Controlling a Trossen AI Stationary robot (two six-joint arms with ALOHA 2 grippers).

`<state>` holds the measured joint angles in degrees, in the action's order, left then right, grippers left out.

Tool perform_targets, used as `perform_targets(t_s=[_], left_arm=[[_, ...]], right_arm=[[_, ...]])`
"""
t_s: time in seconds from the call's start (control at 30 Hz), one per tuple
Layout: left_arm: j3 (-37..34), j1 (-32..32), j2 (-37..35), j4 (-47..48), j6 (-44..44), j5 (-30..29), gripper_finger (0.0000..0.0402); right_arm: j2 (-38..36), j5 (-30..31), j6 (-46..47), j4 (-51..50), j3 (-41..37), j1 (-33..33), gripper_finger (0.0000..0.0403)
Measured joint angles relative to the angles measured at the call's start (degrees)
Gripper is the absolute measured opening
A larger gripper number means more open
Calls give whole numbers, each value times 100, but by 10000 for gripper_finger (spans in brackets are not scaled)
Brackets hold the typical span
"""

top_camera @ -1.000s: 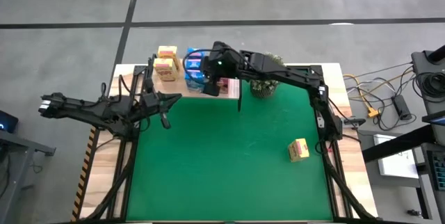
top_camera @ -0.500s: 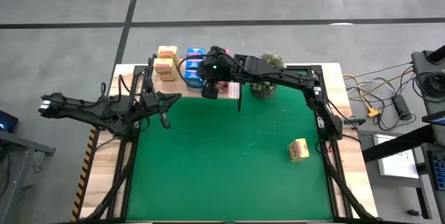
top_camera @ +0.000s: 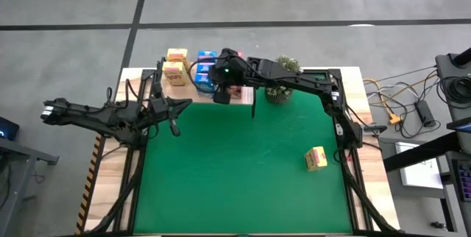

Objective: Stack cereal on shelf
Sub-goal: Put the blue cereal box on the shelf aligned with the other blue cereal boxes

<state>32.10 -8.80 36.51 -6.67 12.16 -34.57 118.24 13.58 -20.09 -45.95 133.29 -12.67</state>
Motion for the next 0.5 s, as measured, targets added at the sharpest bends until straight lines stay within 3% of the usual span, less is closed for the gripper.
perform_targets(t_s=[0.13, 0.33, 0.4, 0.5], left_arm=[[0, -2, 10, 101, 75, -406, 0], [-176, 204, 210, 218, 286, -2409, 0], [-200, 349, 294, 331, 372, -2416, 0], [-214, 557, 449, 621, 488, -1941, 0]], right_arm=[[-44, 1, -3, -5, -2, 2, 12], [-172, 10, 61, -37, 35, 116, 12], [-192, 9, 61, -37, 37, 176, 12], [-197, 8, 61, -48, 37, 269, 12]])
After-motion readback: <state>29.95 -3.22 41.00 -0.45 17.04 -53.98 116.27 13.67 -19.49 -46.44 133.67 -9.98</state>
